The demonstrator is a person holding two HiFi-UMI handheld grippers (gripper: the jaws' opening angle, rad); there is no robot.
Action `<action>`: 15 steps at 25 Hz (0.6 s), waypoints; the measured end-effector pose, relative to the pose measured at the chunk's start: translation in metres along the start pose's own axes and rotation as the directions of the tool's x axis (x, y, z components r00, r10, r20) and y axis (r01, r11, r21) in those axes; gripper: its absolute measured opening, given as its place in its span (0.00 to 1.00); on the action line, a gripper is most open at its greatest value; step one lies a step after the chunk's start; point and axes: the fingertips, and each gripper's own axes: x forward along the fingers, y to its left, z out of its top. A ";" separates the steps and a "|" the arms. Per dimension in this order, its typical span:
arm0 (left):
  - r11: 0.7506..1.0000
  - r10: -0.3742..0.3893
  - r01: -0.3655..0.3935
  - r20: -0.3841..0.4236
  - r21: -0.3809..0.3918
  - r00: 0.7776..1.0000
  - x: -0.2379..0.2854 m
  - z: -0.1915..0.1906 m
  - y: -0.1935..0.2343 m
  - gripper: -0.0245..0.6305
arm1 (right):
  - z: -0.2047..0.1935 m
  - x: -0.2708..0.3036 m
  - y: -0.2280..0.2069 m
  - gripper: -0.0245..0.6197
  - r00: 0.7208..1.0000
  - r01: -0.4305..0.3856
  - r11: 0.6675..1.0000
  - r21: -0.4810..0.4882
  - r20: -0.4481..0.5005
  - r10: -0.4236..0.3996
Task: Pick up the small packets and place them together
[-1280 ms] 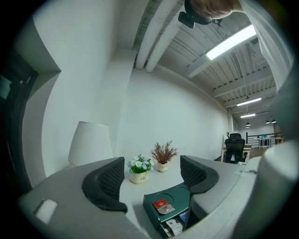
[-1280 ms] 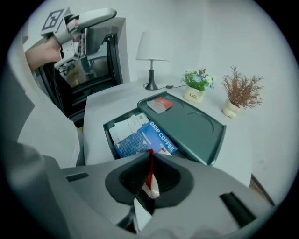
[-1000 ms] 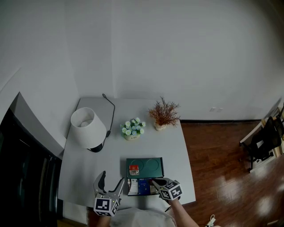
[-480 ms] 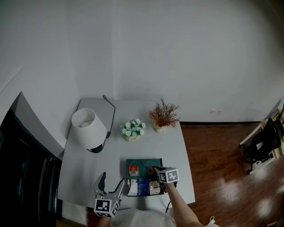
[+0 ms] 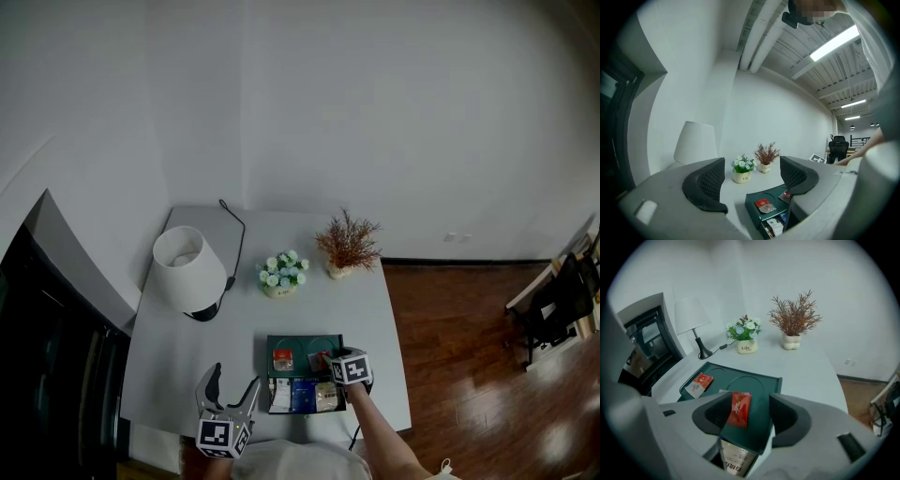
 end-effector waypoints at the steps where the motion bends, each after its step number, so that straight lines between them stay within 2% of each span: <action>1: 1.000 -0.003 0.003 -0.003 -0.001 1.000 0.001 -0.001 -0.001 0.58 | 0.000 0.000 -0.002 0.44 1.000 0.014 1.000 -0.005 0.006 -0.014; 4: 1.000 -0.016 0.016 -0.011 0.001 1.000 0.002 -0.004 -0.006 0.58 | 0.009 -0.009 -0.004 0.44 0.997 0.033 0.999 0.002 0.074 -0.033; 6: 1.000 -0.020 0.020 -0.010 -0.003 1.000 0.002 -0.005 -0.007 0.58 | 0.027 -0.024 0.002 0.44 0.981 0.000 1.000 0.014 0.192 -0.003; 7: 1.000 -0.023 0.023 -0.009 -0.004 1.000 0.003 -0.004 -0.008 0.58 | 0.039 -0.036 0.007 0.44 0.961 -0.021 1.000 0.017 0.274 0.016; 8: 1.000 -0.026 0.026 -0.007 -0.002 1.000 0.003 -0.003 -0.008 0.58 | 0.052 -0.052 0.013 0.44 0.929 -0.042 0.999 0.013 0.368 0.034; 9: 1.000 -0.031 0.031 -0.006 0.001 1.000 0.004 -0.002 -0.009 0.58 | 0.066 -0.071 0.019 0.44 0.884 -0.059 0.998 0.001 0.465 0.051; 11: 0.999 -0.044 0.044 -0.001 0.011 0.999 0.006 0.001 -0.011 0.58 | 0.090 -0.113 0.032 0.45 0.771 -0.093 0.995 -0.029 0.630 0.090; 12: 0.999 -0.052 0.052 0.002 0.017 0.999 0.007 0.003 -0.012 0.58 | 0.098 -0.132 0.039 0.52 0.716 -0.114 0.993 -0.039 0.689 0.109; 13: 0.998 -0.059 0.059 0.005 0.022 0.998 0.009 0.005 -0.013 0.58 | 0.105 -0.149 0.045 0.56 0.672 -0.131 0.990 -0.047 0.731 0.123; 14: 0.998 -0.066 0.066 0.010 0.026 0.998 0.010 0.006 -0.014 0.58 | 0.108 -0.163 0.050 0.56 0.641 -0.138 0.989 -0.055 0.756 0.131; 15: 0.997 -0.073 0.073 0.015 0.028 0.997 0.012 0.007 -0.015 0.58 | 0.109 -0.174 0.054 0.56 0.623 -0.133 0.989 -0.072 0.769 0.140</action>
